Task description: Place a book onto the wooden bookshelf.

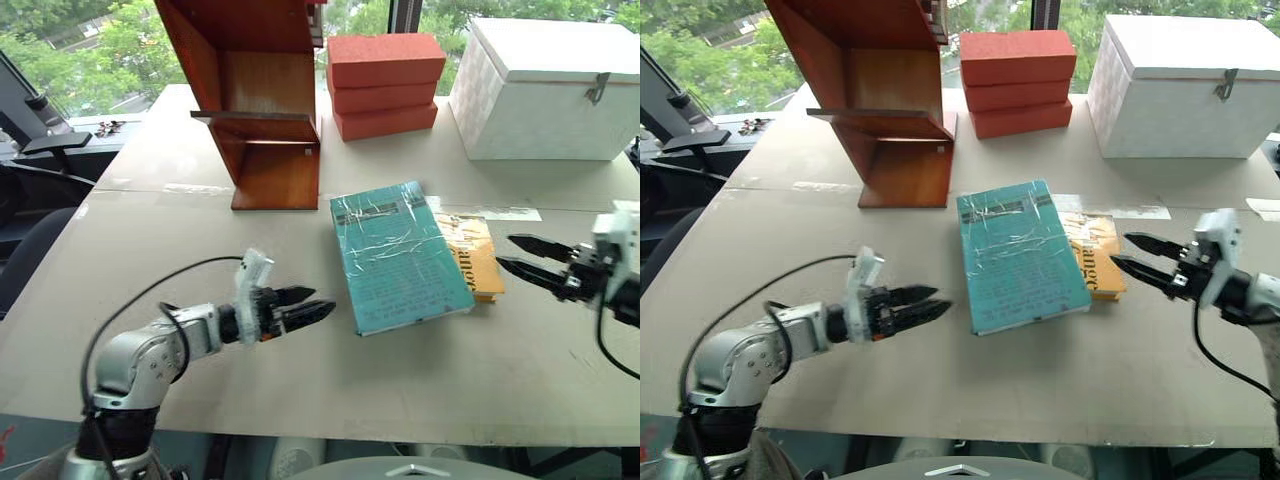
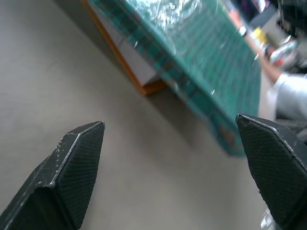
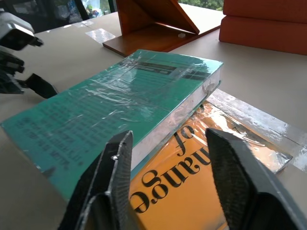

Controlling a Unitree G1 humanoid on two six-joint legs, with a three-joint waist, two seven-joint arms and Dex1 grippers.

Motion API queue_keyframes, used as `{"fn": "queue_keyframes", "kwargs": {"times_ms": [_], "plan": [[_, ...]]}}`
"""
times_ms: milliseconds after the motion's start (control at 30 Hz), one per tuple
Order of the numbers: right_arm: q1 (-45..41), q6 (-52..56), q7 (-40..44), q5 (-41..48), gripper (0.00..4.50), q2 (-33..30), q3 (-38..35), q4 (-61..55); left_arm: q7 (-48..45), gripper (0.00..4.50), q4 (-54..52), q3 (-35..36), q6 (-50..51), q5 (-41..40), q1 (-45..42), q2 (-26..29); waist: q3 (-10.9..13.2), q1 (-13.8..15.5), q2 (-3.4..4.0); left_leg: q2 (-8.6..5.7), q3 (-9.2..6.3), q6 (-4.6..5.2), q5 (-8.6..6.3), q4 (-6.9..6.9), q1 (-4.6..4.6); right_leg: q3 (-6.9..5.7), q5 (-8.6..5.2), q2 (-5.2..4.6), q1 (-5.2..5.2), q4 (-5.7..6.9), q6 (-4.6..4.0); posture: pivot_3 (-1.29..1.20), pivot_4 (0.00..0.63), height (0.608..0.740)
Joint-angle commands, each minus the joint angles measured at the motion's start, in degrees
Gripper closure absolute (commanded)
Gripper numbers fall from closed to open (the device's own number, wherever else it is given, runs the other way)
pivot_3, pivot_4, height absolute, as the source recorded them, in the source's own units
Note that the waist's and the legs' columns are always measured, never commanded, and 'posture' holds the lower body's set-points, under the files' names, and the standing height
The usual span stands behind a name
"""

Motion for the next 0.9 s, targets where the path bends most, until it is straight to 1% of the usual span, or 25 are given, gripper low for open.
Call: {"fn": "queue_keyframes", "kwargs": {"times_ms": [33, 67, 133, 200, 333, 433, 533, 667, 800, 867, 900], "plan": [[5.64, 2.81, -0.03, 5.33, 0.33, -1.14, -7.3, -6.67, 7.97, 0.0, 2.99, 3.19, 7.89, -8.79, -2.54, -4.28, -0.01, -0.14, -0.11, 0.0, -0.03, 0.0, 0.0, 0.01, 0.06, -0.01, -0.1, 0.01, 0.06, 0.01, -0.04, 0.0, 0.15, 0.74], [8.34, 3.79, -0.07, 6.79, 0.03, -1.2, -9.51, -8.58, 10.84, 0.0, 5.3, 3.88, 9.67, -11.78, -3.74, -7.08, -0.02, -0.34, -0.1, 0.0, -0.03, 0.0, 0.0, 0.03, 0.09, 0.04, -0.15, 0.03, 0.08, 0.01, -0.12, 0.0, 0.15, 0.74], [12.41, 5.34, -0.41, 8.89, 0.03, -1.33, -12.31, -11.89, 14.88, 0.0, 9.21, 5.15, 12.64, -17.31, -5.68, -11.11, -0.04, -0.28, -0.07, -0.06, -0.02, 0.01, 0.01, 0.09, 0.16, 0.1, -0.15, 0.03, 0.12, 0.03, -0.12, 0.0, 0.15, 0.74], [14.88, 6.23, -1.35, 10.12, 0.03, -1.23, -13.61, -14.24, 17.17, 0.0, 11.99, 5.64, 15.23, -19.86, -6.99, -12.48, -0.03, -0.58, -0.18, -0.09, -0.05, 0.01, 0.01, 0.15, 0.18, 0.15, -0.13, 0.04, 0.13, 0.05, -0.12, 0.0, 0.15, 0.74], [19.02, 8.77, -4.05, 14.44, 0.03, -0.61, -15.9, -19.29, 19.2, 0.0, 21.16, 3.81, 20.63, -19.28, -10.98, -13.27, -0.09, -0.43, -0.2, -0.18, -0.22, 0.01, 0.01, 0.15, 0.26, 0.22, -0.1, 0.12, 0.12, 0.07, -0.18, 0.0, 0.15, 0.74], [20.55, 8.71, -5.95, 16.17, 0.03, 0.07, -17.08, -21.31, 18.82, 0.0, 25.59, 3.64, 21.91, -17.43, -13.11, -13.22, -0.17, -0.26, -0.19, -0.23, -0.29, 0.01, 0.01, 0.15, 0.25, 0.22, -0.1, 0.13, 0.12, 0.06, -0.19, 0.0, 0.15, 0.74], [22.36, 8.5, -7.46, 17.42, 0.0, 0.76, -18.51, -22.74, 18.8, 0.8, 29.23, 5.1, 22.2, -17.27, -15.54, -13.69, -0.22, 0.11, -0.2, -0.31, -0.28, 0.01, 0.01, 0.15, 0.2, 0.25, -0.1, 0.07, 0.13, 0.01, -0.2, 0.0, 0.15, 0.74], [25.09, 7.93, -8.4, 18.48, 0.0, 1.51, -19.93, -24.46, 17.57, 2.58, 29.55, 4.47, 23.17, -16.46, -16.57, -13.83, -0.31, 0.24, -0.08, -0.31, -0.31, 0.0, 0.01, 0.15, 0.2, 0.24, -0.09, 0.06, 0.12, 0.0, -0.21, 0.0, 0.15, 0.74], [26.44, 7.44, -9.42, 19.63, 0.0, 1.83, -20.93, -25.09, 16.43, 4.43, 28.01, 5.6, 23.12, -17.51, -17.24, -14.1, -0.36, 0.33, -0.06, -0.31, -0.32, 0.0, 0.01, 0.15, 0.2, 0.24, -0.09, 0.05, 0.12, 0.0, -0.22, 0.0, 0.15, 0.74], [25.58, 7.35, -10.47, 21.35, 0.0, 1.77, -21.47, -24.64, 16.21, 4.48, 25.67, 7.5, 22.09, -19.8, -18.25, -14.41, -0.34, 0.3, -0.08, -0.34, -0.32, 0.0, 0.01, 0.16, 0.19, 0.27, -0.1, 0.04, 0.12, 0.0, -0.21, 0.0, 0.15, 0.74], [24.8, 7.36, -10.91, 22.16, 0.0, 1.54, -21.6, -24.18, 15.48, 4.48, 22.87, 7.91, 20.98, -20.57, -19.07, -14.22, -0.31, 0.28, -0.13, -0.35, -0.32, 0.0, 0.01, 0.16, 0.18, 0.27, -0.09, 0.03, 0.11, 0.0, -0.21, 0.0, 0.15, 0.74]]}}
